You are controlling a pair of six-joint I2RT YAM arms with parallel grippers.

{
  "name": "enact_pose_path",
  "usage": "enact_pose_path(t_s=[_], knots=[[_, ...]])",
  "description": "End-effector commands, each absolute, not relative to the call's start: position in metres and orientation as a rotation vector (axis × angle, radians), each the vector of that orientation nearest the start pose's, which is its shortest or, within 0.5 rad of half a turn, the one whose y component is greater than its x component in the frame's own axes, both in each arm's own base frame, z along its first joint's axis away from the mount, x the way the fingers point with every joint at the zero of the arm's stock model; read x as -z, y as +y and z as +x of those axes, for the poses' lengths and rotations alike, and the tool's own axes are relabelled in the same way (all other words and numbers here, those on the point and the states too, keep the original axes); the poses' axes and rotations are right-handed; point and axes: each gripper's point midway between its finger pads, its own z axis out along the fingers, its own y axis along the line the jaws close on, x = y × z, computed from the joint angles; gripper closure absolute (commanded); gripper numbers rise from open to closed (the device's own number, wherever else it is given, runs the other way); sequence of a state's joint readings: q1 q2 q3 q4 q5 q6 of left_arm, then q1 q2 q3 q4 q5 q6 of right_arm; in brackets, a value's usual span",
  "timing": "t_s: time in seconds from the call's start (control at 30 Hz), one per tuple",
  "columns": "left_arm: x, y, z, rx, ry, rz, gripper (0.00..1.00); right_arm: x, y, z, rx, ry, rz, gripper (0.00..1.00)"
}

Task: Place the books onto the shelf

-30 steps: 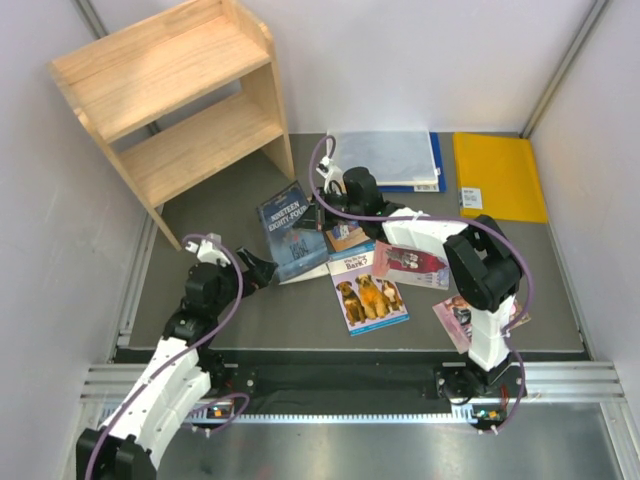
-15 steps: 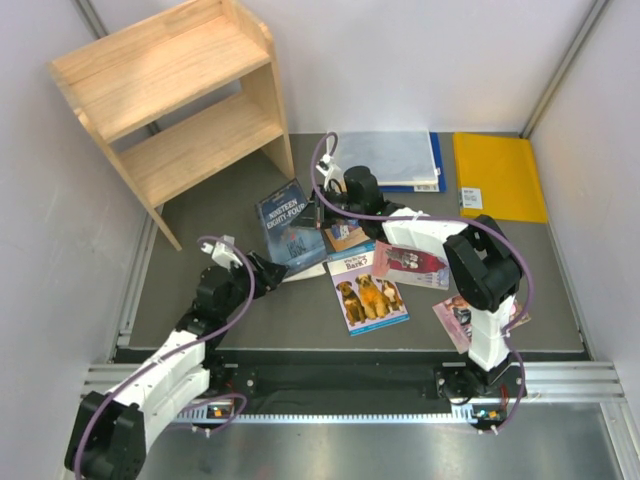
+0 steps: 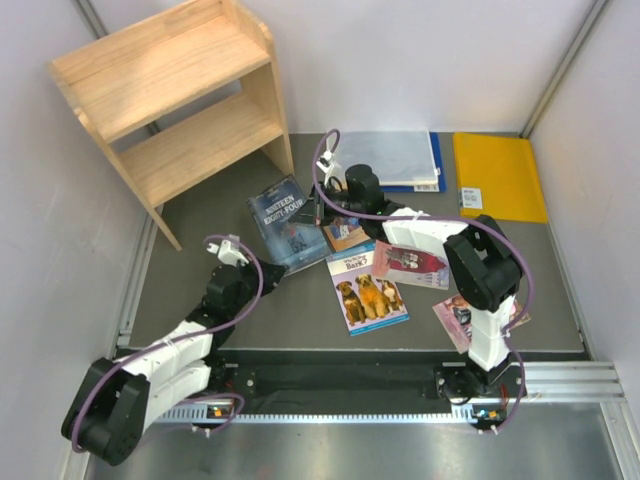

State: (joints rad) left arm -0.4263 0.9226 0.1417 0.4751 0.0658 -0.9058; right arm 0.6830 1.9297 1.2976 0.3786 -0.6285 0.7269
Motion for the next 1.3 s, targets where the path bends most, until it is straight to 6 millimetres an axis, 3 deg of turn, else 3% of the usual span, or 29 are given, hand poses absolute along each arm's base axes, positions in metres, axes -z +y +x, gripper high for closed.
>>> enact_pose_path(t_s=[0.0, 0.23, 0.27, 0.37, 0.43, 0.57, 0.67, 0.83, 1.27], knots=[[-0.133, -0.172, 0.268, 0.958, 1.840, -0.326, 1.00, -0.257, 0.438, 0.324, -1.591, 1.777, -0.541, 1.00], [-0.173, -0.165, 0.272, 0.893, 1.790, -0.272, 1.00, -0.239, 0.432, 0.330, -1.538, 1.824, -0.521, 0.95], [-0.179, -0.164, 0.272, 0.881, 1.779, -0.253, 1.00, -0.238, 0.431, 0.331, -1.535, 1.824, -0.516, 0.84], [-0.199, -0.164, 0.273, 0.863, 1.757, -0.209, 1.00, -0.238, 0.428, 0.334, -1.532, 1.822, -0.509, 0.70], [-0.211, -0.163, 0.273, 0.849, 1.750, -0.190, 1.00, -0.239, 0.425, 0.336, -1.528, 1.816, -0.503, 0.64], [-0.231, -0.161, 0.273, 0.810, 1.729, -0.125, 1.00, -0.247, 0.415, 0.340, -1.504, 1.785, -0.476, 0.43], [-0.244, -0.159, 0.275, 0.772, 1.710, -0.085, 1.00, -0.254, 0.401, 0.343, -1.473, 1.759, -0.456, 0.37], [-0.275, -0.162, 0.280, 0.758, 1.648, -0.027, 1.00, -0.257, 0.379, 0.348, -1.426, 1.751, -0.423, 0.35], [-0.350, -0.167, 0.301, 0.716, 1.520, 0.032, 1.00, -0.237, 0.343, 0.352, -1.358, 1.784, -0.354, 0.32]])
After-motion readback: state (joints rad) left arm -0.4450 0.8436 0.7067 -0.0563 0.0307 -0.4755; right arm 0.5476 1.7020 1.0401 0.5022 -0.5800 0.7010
